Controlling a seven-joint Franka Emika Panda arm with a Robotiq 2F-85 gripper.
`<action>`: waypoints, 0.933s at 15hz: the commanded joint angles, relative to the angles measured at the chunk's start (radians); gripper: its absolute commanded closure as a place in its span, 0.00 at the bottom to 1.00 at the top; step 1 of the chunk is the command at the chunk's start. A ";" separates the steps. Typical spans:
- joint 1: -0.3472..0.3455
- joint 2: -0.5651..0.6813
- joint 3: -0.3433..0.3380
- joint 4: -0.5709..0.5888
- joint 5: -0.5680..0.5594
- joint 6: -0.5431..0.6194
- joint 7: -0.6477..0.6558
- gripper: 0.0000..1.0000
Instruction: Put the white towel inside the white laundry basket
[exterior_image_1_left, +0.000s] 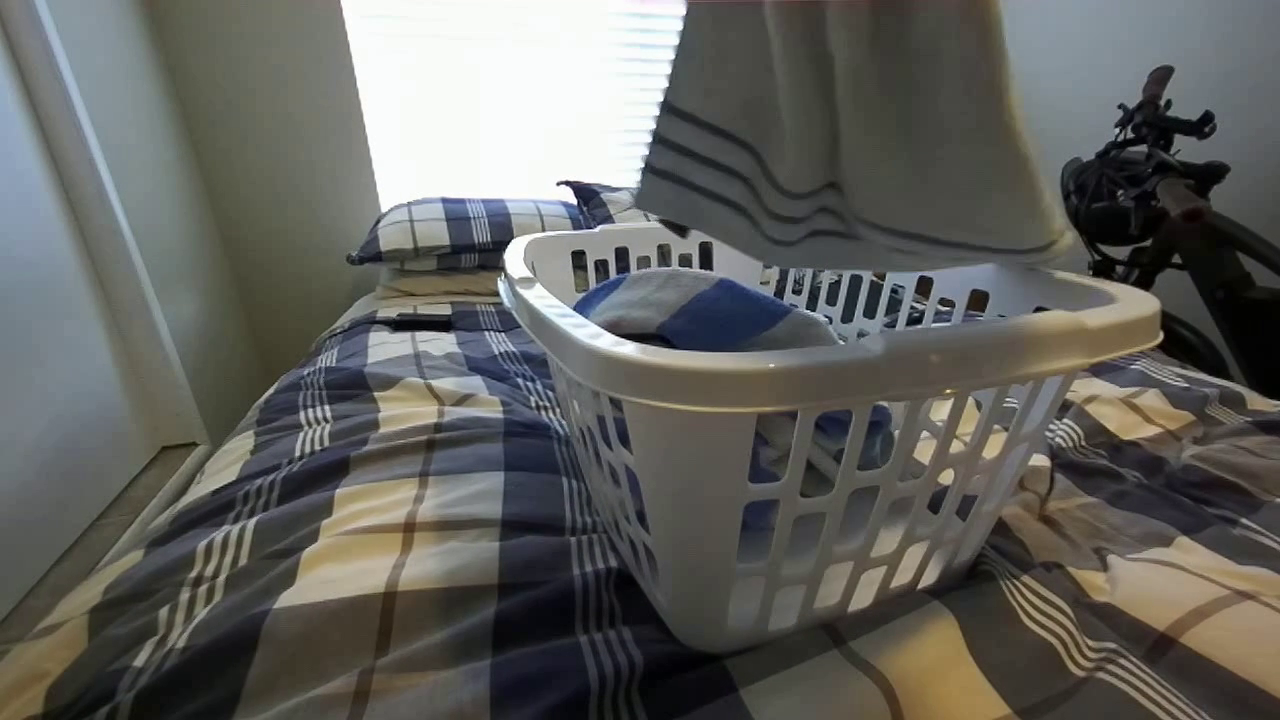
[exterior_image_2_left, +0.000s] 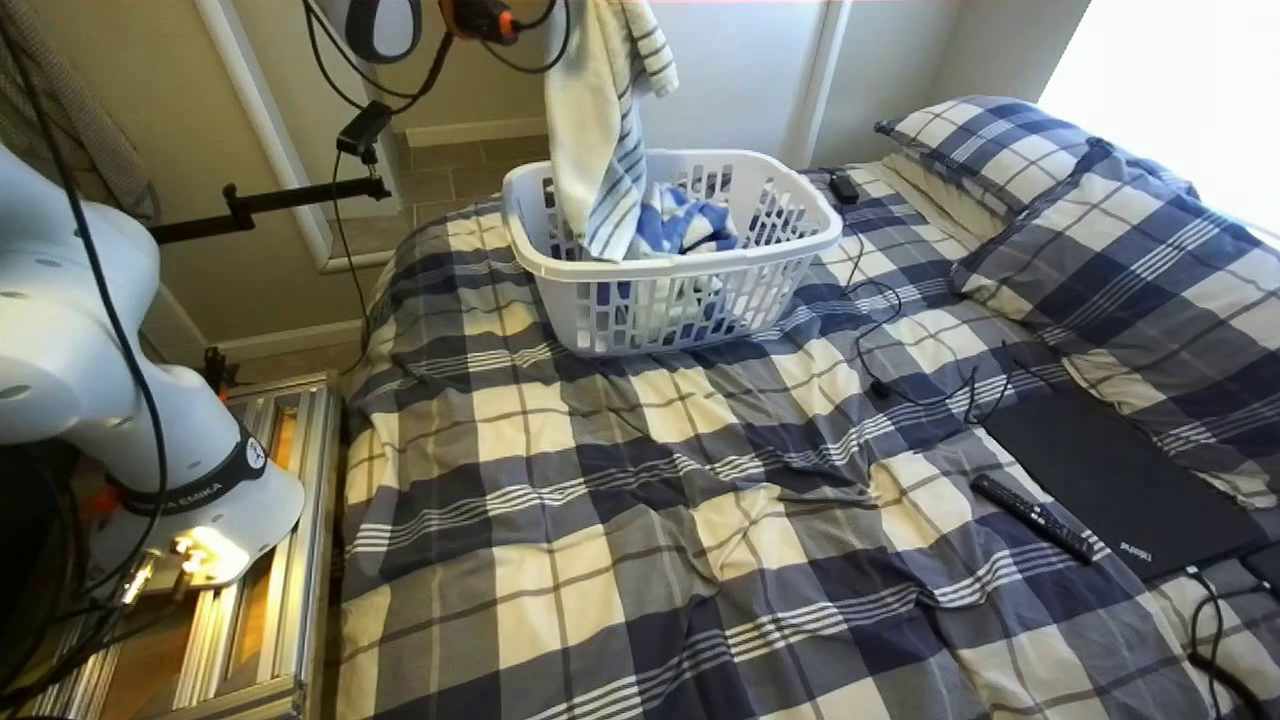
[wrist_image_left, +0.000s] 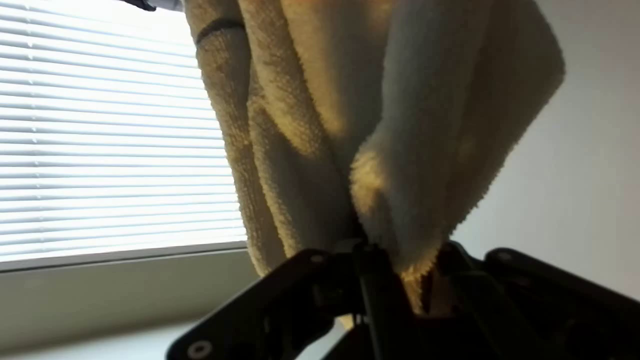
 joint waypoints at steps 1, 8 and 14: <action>-0.023 0.145 0.007 0.125 -0.043 0.069 -0.040 0.78; -0.021 0.321 -0.072 0.172 0.220 0.037 -0.217 0.18; 0.036 0.361 -0.135 0.196 0.516 -0.098 -0.372 0.00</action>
